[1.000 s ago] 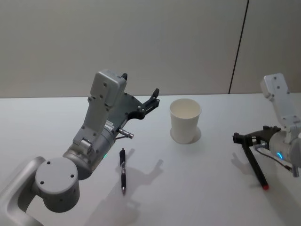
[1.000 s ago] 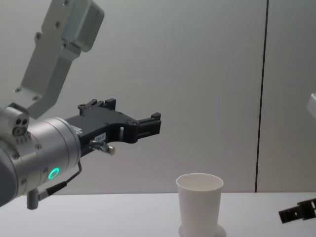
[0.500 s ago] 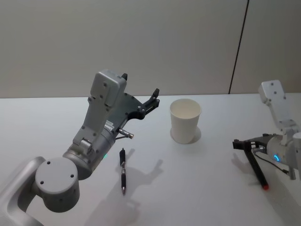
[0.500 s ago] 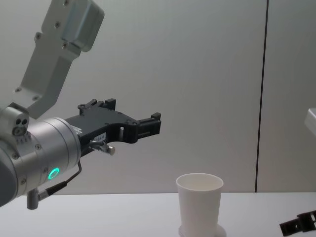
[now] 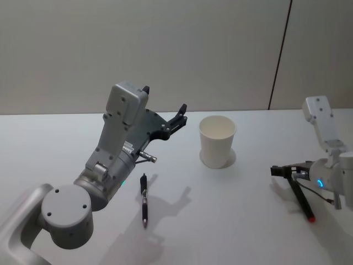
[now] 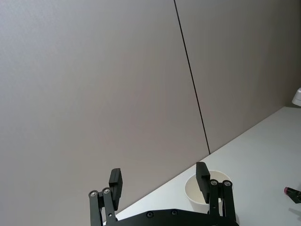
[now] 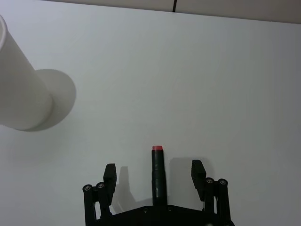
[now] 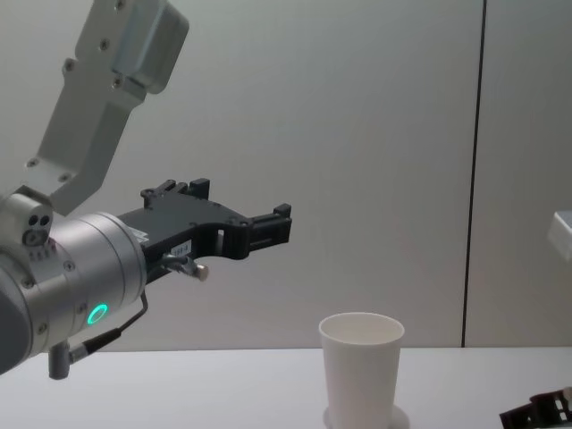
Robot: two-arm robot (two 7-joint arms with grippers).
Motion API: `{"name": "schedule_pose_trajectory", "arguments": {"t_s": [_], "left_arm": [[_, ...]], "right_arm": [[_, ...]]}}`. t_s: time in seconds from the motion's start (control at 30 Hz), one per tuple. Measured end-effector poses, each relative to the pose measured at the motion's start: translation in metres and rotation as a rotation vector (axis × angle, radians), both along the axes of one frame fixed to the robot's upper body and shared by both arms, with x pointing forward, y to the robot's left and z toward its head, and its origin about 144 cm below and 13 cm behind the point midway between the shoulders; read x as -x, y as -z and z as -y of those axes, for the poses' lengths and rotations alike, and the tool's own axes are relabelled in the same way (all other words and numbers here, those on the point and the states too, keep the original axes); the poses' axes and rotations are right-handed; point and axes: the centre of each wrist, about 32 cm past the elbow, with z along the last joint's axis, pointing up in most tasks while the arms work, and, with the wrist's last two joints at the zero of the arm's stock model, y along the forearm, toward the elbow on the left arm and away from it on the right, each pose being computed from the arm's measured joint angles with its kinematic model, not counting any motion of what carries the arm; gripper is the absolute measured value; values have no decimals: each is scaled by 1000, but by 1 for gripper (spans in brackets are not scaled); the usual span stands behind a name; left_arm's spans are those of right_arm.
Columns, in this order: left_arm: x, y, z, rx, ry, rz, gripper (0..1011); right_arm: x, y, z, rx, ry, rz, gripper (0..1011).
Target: Place the pen into the pen holder.
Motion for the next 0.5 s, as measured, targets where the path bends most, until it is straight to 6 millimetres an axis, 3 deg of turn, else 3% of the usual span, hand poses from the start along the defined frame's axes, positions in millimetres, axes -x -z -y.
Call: {"name": "schedule_pose_trajectory", "arguments": {"t_s": [0.5], "left_arm": [[0,0,0,0,0,0,1003]], "right_arm": [[-12,6,-4,-21,20,-24,1002]]}}
